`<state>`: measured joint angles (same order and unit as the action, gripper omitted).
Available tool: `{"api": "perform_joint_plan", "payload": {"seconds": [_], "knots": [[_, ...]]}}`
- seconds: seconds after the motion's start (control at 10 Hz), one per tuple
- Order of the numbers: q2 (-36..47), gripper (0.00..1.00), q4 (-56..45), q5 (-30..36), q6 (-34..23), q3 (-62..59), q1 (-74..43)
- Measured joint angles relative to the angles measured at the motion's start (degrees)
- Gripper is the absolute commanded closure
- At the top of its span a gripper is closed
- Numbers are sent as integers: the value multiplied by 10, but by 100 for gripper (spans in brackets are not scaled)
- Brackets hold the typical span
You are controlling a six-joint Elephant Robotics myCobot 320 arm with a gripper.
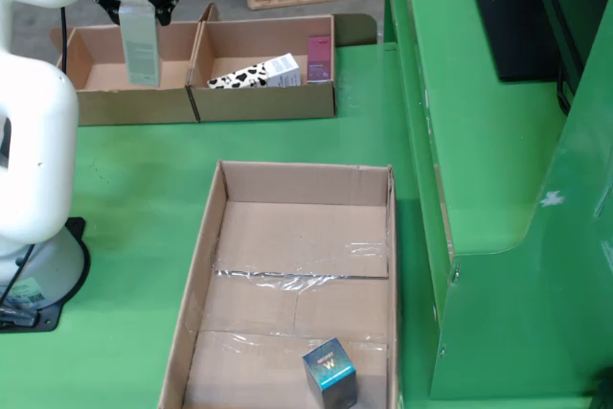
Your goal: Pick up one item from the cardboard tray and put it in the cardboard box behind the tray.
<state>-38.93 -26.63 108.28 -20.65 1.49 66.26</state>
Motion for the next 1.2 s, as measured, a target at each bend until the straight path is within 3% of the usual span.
{"api": "perform_joint_plan", "payload": {"seconds": [0.7, 1.2], "knots": [[0, 0, 0, 1, 0, 0, 0], [0, 0, 0, 1, 0, -1, 0]]}}
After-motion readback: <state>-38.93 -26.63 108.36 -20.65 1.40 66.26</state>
